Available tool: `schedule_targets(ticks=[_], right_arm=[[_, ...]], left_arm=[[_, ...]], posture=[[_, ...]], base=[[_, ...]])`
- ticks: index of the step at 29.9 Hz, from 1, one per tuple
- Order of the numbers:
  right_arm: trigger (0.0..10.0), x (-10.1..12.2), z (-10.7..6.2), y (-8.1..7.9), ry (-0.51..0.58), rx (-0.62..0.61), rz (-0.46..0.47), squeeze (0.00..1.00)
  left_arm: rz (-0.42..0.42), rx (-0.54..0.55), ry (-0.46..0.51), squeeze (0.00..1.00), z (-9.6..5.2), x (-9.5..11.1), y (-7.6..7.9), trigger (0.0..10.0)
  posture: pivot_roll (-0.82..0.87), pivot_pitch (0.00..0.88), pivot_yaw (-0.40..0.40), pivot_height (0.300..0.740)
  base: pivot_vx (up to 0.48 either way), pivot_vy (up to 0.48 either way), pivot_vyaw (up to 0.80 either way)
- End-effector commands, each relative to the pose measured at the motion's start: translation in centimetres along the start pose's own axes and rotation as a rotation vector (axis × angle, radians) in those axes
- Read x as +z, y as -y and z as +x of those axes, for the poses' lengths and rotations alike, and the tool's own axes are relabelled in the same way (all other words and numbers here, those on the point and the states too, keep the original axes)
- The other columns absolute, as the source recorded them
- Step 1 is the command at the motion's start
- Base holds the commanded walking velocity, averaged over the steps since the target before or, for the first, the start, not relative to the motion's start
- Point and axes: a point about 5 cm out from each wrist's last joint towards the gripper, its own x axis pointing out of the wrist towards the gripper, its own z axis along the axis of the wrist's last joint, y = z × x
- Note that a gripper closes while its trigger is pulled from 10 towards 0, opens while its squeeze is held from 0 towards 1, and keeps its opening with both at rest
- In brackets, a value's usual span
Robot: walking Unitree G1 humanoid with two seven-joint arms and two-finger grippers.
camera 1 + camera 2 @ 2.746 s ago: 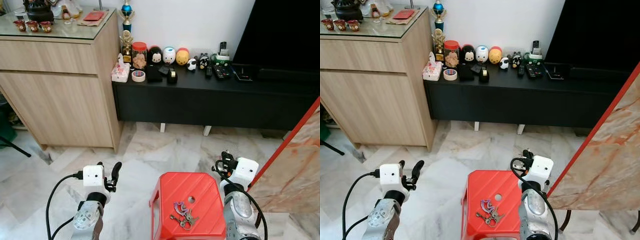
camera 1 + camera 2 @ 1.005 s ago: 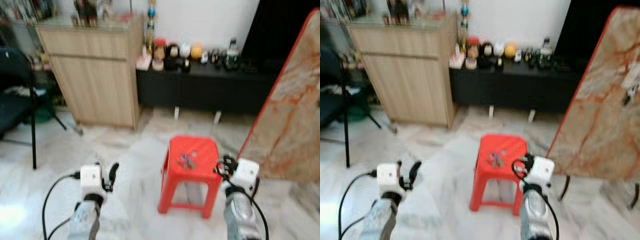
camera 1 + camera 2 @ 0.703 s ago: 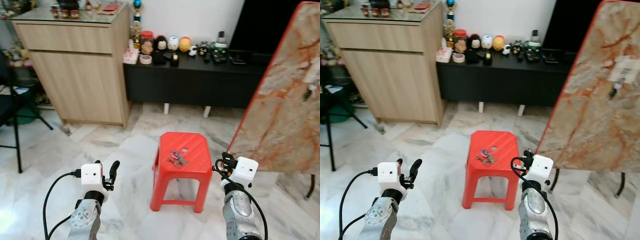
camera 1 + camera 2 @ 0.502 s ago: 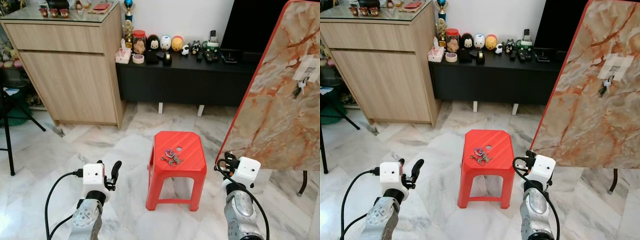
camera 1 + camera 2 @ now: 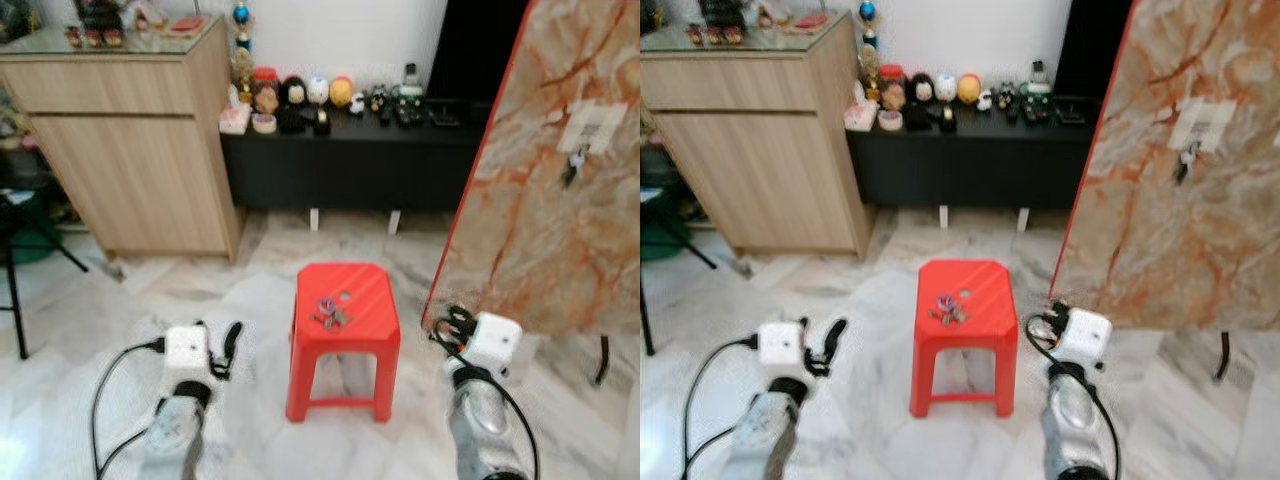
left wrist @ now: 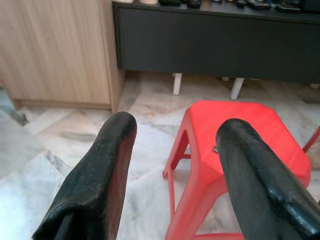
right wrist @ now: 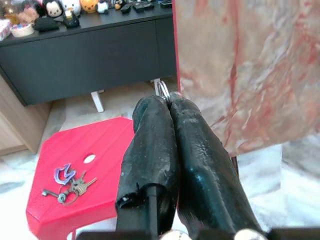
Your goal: Hang keys on a hook
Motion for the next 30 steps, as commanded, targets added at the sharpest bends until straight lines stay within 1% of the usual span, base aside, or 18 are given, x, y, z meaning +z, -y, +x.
schedule_targets(ticks=[1, 14, 23, 30], right_arm=[[10.0, 0.32, 0.22, -0.67, 0.011, 0.014, 0.009, 0.0], [10.0, 0.54, 0.35, -0.82, 0.02, 0.029, -0.005, 0.0], [10.0, 0.71, 0.53, -1.12, 0.023, 0.035, 0.0, 0.0], [10.0, 0.55, 0.4, -1.01, 0.019, 0.029, 0.0, 0.0]], left_arm=[[0.029, -0.002, 0.002, 0.0, 0.01, 0.21, -0.17, 10.0], [0.034, -0.002, 0.003, 0.0, -0.34, 0.09, -0.18, 10.0], [0.037, 0.007, 0.004, 0.0, -0.51, 0.15, -0.54, 10.0], [0.035, 0.009, 0.0, 0.0, -0.56, 0.07, -0.48, 10.0]], posture=[[0.06, 0.0, -0.087, 0.74], [0.06, 0.0, -0.089, 0.74], [0.06, 0.0, -0.09, 0.74], [0.06, 0.0, -0.089, 0.74]], base=[[0.0, -0.27, 0.0], [0.0, -0.307, 0.0], [0.0, -0.305, 0.0], [0.0, -0.308, 0.0]])
